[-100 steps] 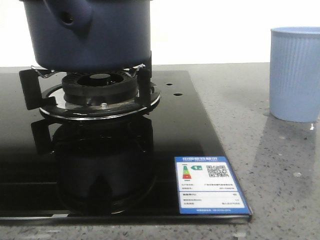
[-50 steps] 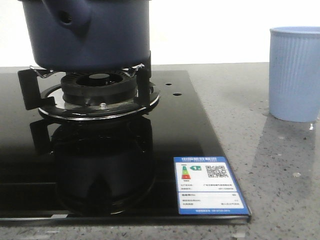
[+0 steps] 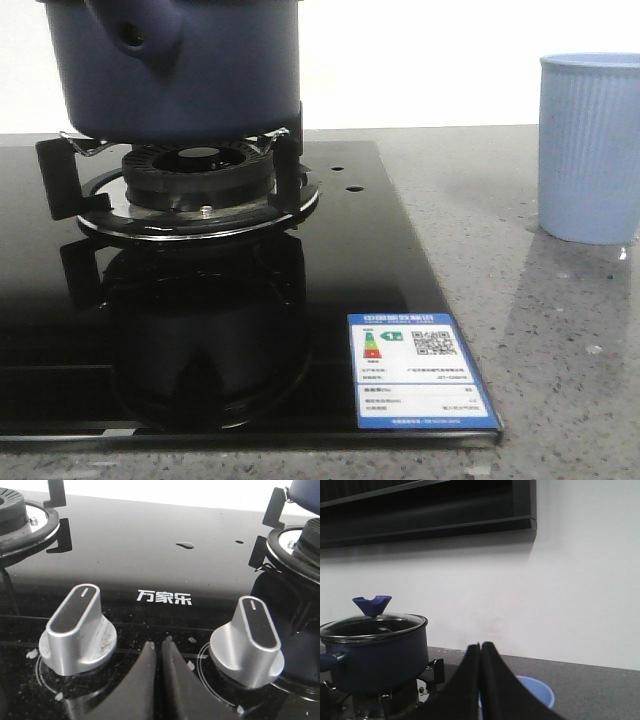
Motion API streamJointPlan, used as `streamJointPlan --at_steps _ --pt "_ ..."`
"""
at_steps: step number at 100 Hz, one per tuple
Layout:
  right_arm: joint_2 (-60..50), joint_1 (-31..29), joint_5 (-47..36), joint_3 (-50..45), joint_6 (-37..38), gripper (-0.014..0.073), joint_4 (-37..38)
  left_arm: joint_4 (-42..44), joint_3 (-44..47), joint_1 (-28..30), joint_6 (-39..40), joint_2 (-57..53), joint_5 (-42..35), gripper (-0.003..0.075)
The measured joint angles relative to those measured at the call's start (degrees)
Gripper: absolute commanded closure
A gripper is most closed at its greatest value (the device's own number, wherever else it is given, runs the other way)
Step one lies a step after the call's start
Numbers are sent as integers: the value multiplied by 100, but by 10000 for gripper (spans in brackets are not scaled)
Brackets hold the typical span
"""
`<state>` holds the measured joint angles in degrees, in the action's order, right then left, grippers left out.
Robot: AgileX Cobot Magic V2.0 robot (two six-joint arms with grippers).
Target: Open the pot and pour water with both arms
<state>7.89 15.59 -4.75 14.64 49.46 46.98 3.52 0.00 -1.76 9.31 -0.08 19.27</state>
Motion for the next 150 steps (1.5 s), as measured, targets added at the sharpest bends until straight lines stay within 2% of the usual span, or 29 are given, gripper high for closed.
streamJointPlan --at_steps 16,21,36,48,65,87,106,150 --pt "0 0 297 -187 -233 667 -265 0 0 0 0 0 0 740" --pt "0 0 440 -325 -765 667 -762 0 0 0 0 0 0 739" --pt "0 -129 660 -789 -2985 667 -2205 0 0 0 0 0 0 739" --pt "0 -417 661 -1257 -3672 667 -2913 0 0 0 0 0 0 739" --pt "-291 -663 1011 -1548 -3842 667 -3355 0 0 0 0 0 0 740" --pt "-823 -676 2320 -1548 -3886 667 -3646 0 0 0 0 0 13 739" --pt "-848 -676 2342 -1548 -4171 667 -3646 0 0 0 0 0 13 739" --pt "-848 -676 2342 -1548 -4221 667 -3646 0 0 0 0 0 13 739"
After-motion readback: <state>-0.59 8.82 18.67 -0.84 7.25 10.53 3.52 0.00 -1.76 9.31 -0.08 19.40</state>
